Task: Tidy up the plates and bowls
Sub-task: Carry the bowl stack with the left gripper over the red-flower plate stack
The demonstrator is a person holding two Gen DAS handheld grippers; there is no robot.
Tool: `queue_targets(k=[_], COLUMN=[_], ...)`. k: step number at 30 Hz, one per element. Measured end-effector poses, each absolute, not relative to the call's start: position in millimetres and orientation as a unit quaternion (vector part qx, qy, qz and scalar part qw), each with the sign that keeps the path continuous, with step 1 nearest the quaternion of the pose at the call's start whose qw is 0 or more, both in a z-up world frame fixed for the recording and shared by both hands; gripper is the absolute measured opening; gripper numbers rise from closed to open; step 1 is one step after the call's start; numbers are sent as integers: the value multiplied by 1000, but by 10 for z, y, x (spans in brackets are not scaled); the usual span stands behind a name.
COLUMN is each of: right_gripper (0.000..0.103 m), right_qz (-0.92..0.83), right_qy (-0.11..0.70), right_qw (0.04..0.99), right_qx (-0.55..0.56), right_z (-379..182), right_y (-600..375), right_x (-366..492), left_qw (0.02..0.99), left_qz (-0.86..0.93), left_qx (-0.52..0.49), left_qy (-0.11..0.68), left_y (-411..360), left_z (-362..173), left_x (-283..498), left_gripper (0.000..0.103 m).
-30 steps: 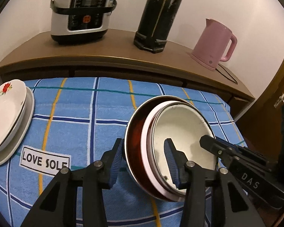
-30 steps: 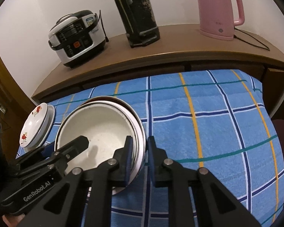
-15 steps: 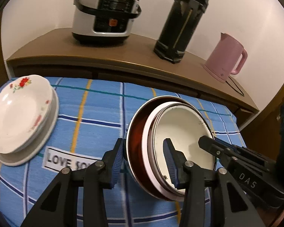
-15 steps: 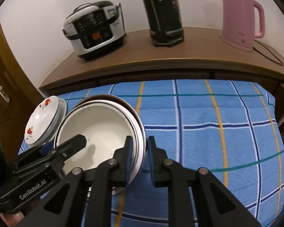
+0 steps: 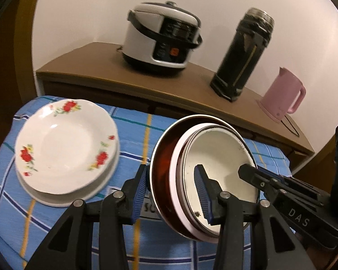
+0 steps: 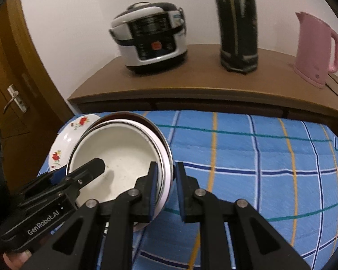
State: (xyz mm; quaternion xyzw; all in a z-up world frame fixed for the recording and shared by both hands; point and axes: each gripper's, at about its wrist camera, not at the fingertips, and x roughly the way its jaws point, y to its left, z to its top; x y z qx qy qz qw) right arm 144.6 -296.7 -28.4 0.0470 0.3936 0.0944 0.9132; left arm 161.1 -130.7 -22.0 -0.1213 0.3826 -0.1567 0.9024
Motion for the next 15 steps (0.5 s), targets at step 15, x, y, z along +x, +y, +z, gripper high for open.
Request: queue_targets(k=[15], right_gripper=[16], right_qz=[134], right_qy=[364], right_qw=[921], right_qx=[18], right_z=[-30], right_y=[-2399], right_x=[1540], left_qw=[923], left_qz=[-117], left_qx=[-137], left_qy=[340], left_y=[-762], left_z=[24], left_x=[1628], left_gripper=[44])
